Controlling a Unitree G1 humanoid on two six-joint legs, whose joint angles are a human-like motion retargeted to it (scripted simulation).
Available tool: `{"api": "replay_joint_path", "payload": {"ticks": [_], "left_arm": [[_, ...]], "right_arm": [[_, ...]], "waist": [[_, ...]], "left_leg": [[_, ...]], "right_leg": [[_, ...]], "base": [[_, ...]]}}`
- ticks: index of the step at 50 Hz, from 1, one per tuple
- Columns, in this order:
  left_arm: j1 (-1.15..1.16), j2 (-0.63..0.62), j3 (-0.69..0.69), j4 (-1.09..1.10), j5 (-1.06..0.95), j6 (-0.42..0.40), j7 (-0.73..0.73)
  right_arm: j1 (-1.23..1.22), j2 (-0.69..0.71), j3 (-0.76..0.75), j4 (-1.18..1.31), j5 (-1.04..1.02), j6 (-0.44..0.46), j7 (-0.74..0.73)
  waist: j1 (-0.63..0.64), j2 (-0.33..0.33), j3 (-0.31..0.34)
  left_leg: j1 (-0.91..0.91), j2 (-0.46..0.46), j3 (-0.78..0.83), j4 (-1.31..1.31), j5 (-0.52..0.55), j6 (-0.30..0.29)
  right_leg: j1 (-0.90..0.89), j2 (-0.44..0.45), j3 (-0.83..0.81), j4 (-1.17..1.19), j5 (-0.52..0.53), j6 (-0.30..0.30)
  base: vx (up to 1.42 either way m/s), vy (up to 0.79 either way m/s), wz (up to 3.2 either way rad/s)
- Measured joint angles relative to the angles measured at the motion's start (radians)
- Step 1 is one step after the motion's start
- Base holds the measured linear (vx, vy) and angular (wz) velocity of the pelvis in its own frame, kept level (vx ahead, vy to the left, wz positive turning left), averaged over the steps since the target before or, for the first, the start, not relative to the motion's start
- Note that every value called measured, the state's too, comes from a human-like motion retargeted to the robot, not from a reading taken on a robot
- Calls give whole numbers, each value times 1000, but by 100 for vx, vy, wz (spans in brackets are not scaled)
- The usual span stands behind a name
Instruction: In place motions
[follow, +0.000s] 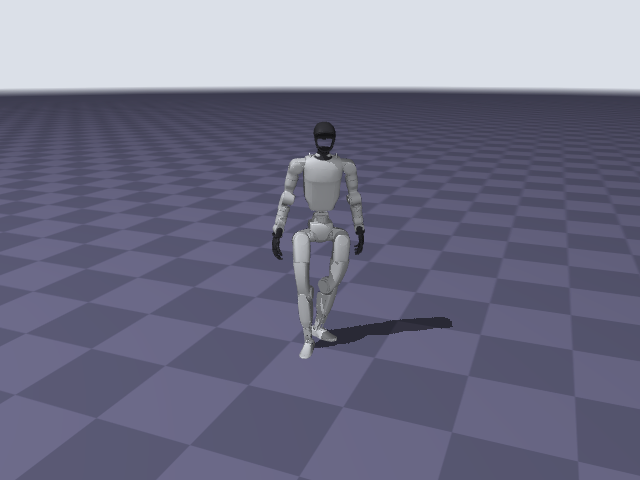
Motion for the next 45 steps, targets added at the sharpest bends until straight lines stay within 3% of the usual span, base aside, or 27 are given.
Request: {"api": "replay_joint_path", "payload": {"ticks": [8, 12, 14, 19, 29, 33, 35, 38, 40, 42, 43, 45], "left_arm": [[36, -27, 28, -28, -26, -7, -15], [9, -44, 30, -41, -29, -5, -33], [-2, -52, 31, -49, -23, -5, -42], [-32, -68, 0, -85, -20, -12, -58], [-15, -107, -47, -160, -13, -60, -72], [-20, -109, -33, -103, 9, -47, -84], [-21, -107, -29, -81, 23, -42, -91], [-6, -101, -45, -71, 22, -40, -85], [13, -102, -62, -62, 15, -41, -78], [32, -111, -68, -49, 6, -45, -75], [41, -116, -65, -43, -1, -48, -73], [53, -126, -47, -39, -15, -51, -72]], "right_arm": [[27, -45, -83, 101, 0, 33, -86], [5, -50, -125, 173, 62, 39, -121], [8, -47, -135, 201, 94, 38, -141], [30, -13, -161, 258, 142, 24, -151], [52, 53, -190, 230, 159, 5, -89], [24, 67, -133, 157, 124, -1, -63], [8, 75, -101, 121, 109, -6, -56], [-12, 84, -67, 68, 86, -10, -33], [-17, 91, -52, 33, 65, -11, -15], [-26, 97, -34, 3, 46, -15, -5], [-34, 100, -22, -10, 40, -17, -5], [-54, 107, 9, -32, 34, -23, -9]], "waist": [[2, 46, -71], [-35, 60, -76], [-50, 69, -84], [-120, 100, -102], [-101, 124, -151], [-112, 85, -146], [-102, 26, -136], [-23, -47, -107], [34, -49, -111], [62, -43, -128], [73, -45, -128], [92, -50, -107]], "left_leg": [[27, 51, 307, -9, -19, -93], [55, 45, 395, -10, -10, -136], [72, 40, 434, -10, 1, -156], [111, 53, 486, 14, 74, -186], [204, 36, 530, 57, 301, -207], [258, 22, 550, 142, 473, -165], [272, 27, 508, 260, 578, -103], [220, 118, 379, 580, 663, -29], [124, 167, 238, 739, 619, -122], [-9, 143, 53, 804, 585, -201], [-51, 128, -4, 812, 575, -208], [-92, 127, -41, 806, 520, -167]], "right_leg": [[111, -28, -629, -15, -178, 2], [161, -9, -784, -58, -102, 21], [153, 8, -735, -76, -27, 2], [141, 59, -612, -116, -19, -62], [141, 98, -366, -119, -27, -53], [167, 67, -278, -124, -27, -45], [187, 6, -223, -121, -24, -37], [228, -55, -140, -121, -15, -29], [225, -45, -99, -120, -8, -34], [201, -37, -69, -110, 1, -42], [193, -39, -50, -104, 5, -43], [194, -46, -12, -92, 14, -43]], "base": [[-12, -15, -292], [-7, -13, -211], [7, -12, -182], [13, -13, -95], [22, -12, -119], [20, -9, -117], [22, -8, -130], [32, -13, -174], [32, -10, -170], [24, -2, -142], [18, 1, -156], [11, 2, -172]]}}
